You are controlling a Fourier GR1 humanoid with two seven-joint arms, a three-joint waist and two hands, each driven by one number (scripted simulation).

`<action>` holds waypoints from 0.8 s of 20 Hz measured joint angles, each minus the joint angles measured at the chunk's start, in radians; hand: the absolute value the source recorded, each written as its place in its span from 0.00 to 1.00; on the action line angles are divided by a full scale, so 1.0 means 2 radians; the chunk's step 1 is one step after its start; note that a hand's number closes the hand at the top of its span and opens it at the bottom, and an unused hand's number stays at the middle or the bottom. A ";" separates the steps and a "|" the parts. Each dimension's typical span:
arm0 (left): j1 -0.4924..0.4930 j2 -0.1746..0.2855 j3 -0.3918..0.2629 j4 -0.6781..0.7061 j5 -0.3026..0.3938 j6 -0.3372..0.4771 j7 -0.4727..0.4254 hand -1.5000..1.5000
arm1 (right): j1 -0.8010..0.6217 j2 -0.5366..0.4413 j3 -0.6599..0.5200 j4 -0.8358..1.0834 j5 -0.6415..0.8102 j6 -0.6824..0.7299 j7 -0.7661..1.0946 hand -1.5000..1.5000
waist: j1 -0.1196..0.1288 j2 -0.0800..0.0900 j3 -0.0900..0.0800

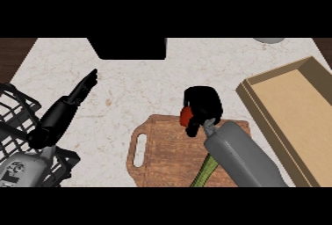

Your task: Pick the bell pepper from the cutting board and place it in the cardboard box

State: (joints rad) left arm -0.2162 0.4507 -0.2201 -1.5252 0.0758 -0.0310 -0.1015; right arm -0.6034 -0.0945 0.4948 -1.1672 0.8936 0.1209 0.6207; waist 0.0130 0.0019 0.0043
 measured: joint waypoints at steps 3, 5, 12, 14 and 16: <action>0.001 -0.002 0.002 0.000 -0.004 -0.001 0.001 0.50 | -0.023 0.006 -0.010 0.023 0.017 -0.041 -0.030 1.00 | 0.000 0.000 0.000; 0.002 -0.003 0.004 0.000 -0.005 -0.001 0.004 0.50 | -0.037 0.000 -0.015 0.015 0.027 -0.049 -0.040 1.00 | -0.001 -0.001 0.000; 0.011 -0.003 0.011 -0.003 -0.007 -0.008 0.001 0.50 | -0.065 -0.017 -0.017 -0.077 0.074 -0.022 -0.005 1.00 | -0.008 -0.004 0.000; 0.013 -0.002 0.012 -0.006 -0.007 -0.008 0.008 0.50 | -0.071 -0.021 -0.033 -0.106 0.084 -0.022 0.024 1.00 | -0.010 -0.004 -0.001; 0.013 -0.003 0.012 -0.006 -0.007 -0.007 0.009 0.50 | -0.080 -0.022 -0.057 -0.122 0.094 -0.029 0.054 1.00 | -0.011 -0.004 -0.001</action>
State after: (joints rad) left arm -0.1897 0.4457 -0.1960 -1.5381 0.0617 -0.0458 -0.0829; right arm -0.7641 -0.1380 0.3810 -1.4111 1.0816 0.0625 0.7296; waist -0.0081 -0.0060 0.0023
